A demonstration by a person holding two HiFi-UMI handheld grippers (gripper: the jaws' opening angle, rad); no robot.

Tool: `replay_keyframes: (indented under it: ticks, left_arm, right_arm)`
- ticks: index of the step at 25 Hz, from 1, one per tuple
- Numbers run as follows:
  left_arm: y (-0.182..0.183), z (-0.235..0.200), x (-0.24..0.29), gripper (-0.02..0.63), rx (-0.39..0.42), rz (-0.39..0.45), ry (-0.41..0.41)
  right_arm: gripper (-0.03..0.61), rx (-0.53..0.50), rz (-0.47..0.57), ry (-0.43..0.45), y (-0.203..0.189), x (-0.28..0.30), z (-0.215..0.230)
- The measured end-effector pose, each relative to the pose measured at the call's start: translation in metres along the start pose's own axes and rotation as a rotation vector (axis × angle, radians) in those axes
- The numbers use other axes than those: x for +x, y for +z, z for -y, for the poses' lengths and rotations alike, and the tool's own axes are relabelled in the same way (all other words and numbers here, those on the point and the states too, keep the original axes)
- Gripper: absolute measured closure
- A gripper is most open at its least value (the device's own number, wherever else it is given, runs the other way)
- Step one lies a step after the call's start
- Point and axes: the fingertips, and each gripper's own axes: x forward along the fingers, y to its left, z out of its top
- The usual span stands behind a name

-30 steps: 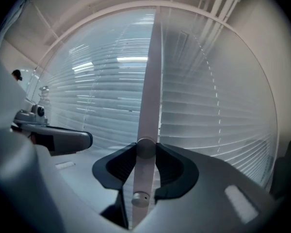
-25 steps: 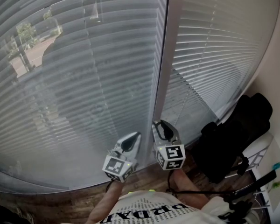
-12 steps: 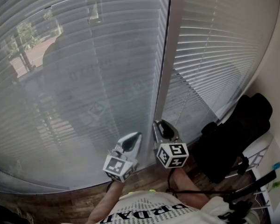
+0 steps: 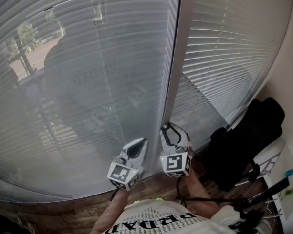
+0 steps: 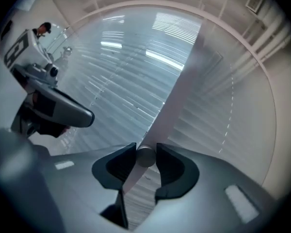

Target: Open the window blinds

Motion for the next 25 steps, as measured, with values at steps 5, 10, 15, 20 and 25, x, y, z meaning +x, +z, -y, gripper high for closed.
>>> replay_keyframes:
  ticks: [5,10,15,20,25]
  left_arm:
    - [0.003,0.002,0.001,0.618,0.007,0.003,-0.01]
    - [0.002,0.001,0.001,0.618,0.003,0.003,-0.007]
    - [0.003,0.002,0.001,0.618,0.004,-0.005,-0.008]
    - [0.003,-0.001,-0.001,0.618,0.005,-0.011,0.001]
    - [0.003,-0.001,-0.001,0.618,0.003,0.002,-0.003]
  right_arm:
    - [0.442,-0.158,0.004,-0.019,0.001,0.0,-0.004]
    - [0.443,-0.07,0.014,-0.004,0.001,0.0,-0.002]
    - [0.443,0.058,0.017,0.003,0.001,0.0,0.001]
    - [0.443,0.179,0.031,0.002,0.001,0.0,0.004]
    - [0.443,0.334,0.038,0.01,-0.004,-0.001,0.007]
